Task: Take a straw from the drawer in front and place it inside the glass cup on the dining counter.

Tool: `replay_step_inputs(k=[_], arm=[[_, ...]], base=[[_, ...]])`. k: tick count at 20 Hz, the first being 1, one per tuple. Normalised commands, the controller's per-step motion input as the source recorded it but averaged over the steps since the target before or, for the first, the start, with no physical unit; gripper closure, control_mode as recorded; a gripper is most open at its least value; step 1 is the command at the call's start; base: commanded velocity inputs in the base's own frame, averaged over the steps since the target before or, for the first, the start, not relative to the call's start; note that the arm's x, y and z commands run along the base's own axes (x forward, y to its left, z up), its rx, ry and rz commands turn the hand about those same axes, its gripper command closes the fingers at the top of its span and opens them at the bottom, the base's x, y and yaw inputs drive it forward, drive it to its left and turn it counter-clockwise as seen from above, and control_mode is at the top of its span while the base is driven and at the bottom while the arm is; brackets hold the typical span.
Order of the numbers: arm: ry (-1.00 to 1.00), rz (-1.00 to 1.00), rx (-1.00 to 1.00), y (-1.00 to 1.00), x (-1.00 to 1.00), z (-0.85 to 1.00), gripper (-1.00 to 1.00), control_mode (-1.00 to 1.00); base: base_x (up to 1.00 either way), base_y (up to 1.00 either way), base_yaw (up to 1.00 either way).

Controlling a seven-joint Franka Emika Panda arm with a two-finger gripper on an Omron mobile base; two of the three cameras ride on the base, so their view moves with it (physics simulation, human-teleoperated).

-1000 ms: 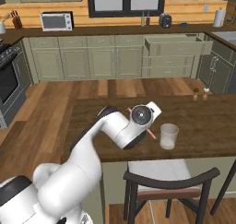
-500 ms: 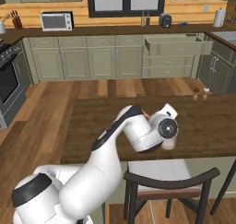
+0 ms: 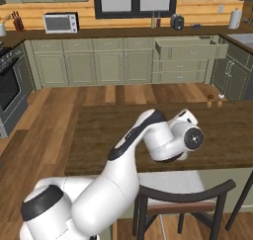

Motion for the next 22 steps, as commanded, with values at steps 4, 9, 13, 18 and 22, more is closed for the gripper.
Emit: replay_step_inputs(k=[4,9,13,18,22], arm=[[-0.01,0.00,0.16,-0.11,0.18,0.07,1.00,-1.00],[-0.02,0.00,0.13,-0.13,0.18,0.01,1.00,-1.00],[-0.04,0.01,0.12,-0.12,0.24,0.00,1.00,-1.00],[-0.07,0.10,0.10,-0.29,0.11,0.00,1.00,-1.00],[-0.02,0.19,0.12,-0.58,0.01,0.00,1.00,-1.00]], base=[[0.00,0.00,0.00],[0.00,0.00,0.00],[0.00,0.00,0.00],[0.00,0.00,0.00],[0.00,0.00,0.00]])
